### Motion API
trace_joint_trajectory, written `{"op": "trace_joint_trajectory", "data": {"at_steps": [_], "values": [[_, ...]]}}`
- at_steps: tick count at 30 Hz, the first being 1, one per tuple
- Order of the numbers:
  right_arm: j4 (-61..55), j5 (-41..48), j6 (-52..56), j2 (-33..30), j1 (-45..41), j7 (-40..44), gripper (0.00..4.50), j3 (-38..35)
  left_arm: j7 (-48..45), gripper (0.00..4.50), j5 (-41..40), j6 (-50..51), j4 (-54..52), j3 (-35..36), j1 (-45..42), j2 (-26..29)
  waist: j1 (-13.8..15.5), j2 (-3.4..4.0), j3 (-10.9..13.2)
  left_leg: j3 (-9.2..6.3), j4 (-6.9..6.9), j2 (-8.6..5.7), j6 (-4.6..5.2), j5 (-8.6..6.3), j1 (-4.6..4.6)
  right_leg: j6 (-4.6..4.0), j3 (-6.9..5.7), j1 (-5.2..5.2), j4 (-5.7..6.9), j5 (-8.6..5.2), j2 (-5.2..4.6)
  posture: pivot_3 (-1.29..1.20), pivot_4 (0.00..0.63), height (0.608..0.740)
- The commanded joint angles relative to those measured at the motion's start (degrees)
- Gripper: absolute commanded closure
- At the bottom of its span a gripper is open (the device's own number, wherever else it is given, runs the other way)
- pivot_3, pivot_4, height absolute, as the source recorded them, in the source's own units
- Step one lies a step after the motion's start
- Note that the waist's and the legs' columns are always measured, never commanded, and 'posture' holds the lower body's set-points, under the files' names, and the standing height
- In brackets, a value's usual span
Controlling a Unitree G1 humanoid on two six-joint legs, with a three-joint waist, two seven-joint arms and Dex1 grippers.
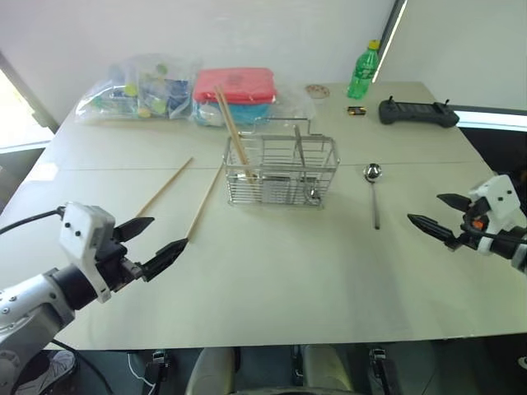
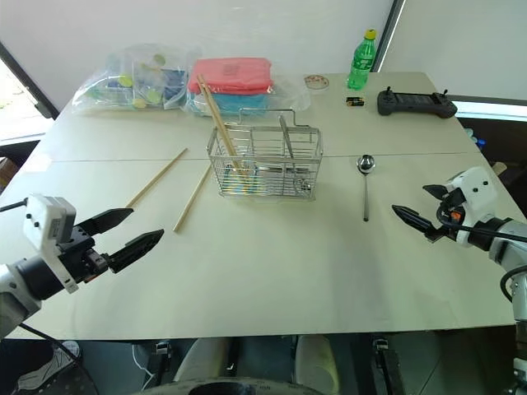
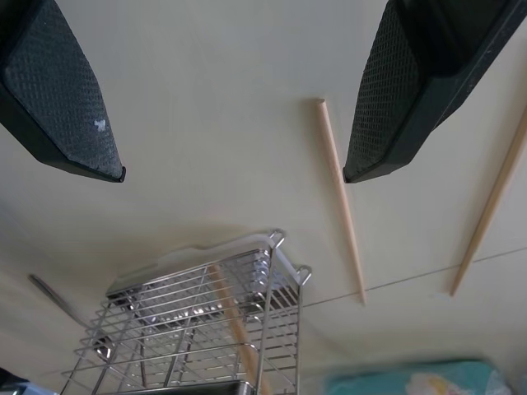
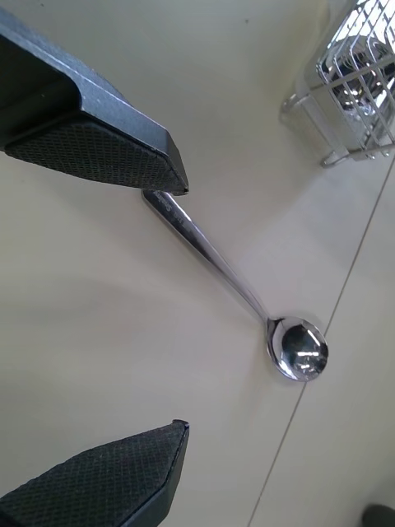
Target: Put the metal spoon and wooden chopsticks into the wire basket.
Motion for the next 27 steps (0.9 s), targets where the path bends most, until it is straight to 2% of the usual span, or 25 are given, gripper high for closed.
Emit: {"op": "trace_joint_trajectory", "data": {"at_steps": [1,27], "values": [[0.5,-0.4,-1.3,-0.9,-1.2,-0.3,0.02,-1.1,-0.3,0.03,1.3,-1.2,-1.1,-0.6,0.0,0.6,0.0,0.00,0.0,0.00,0.00,0.00,0.00,0.00,0.00,0.00,0.00,0.00,0.00,0.00,0.00,0.00,0.150,0.708],[-5.6,0.9,2.5,0.9,-1.7,-5.7,0.02,-1.2,0.2,0.03,-1.7,0.2,1.4,-1.8,-4.4,1.5,0.0,-0.01,0.0,0.02,0.00,0.00,0.00,0.00,0.00,0.00,0.05,0.00,0.00,0.00,0.01,0.00,0.150,0.708]]}}
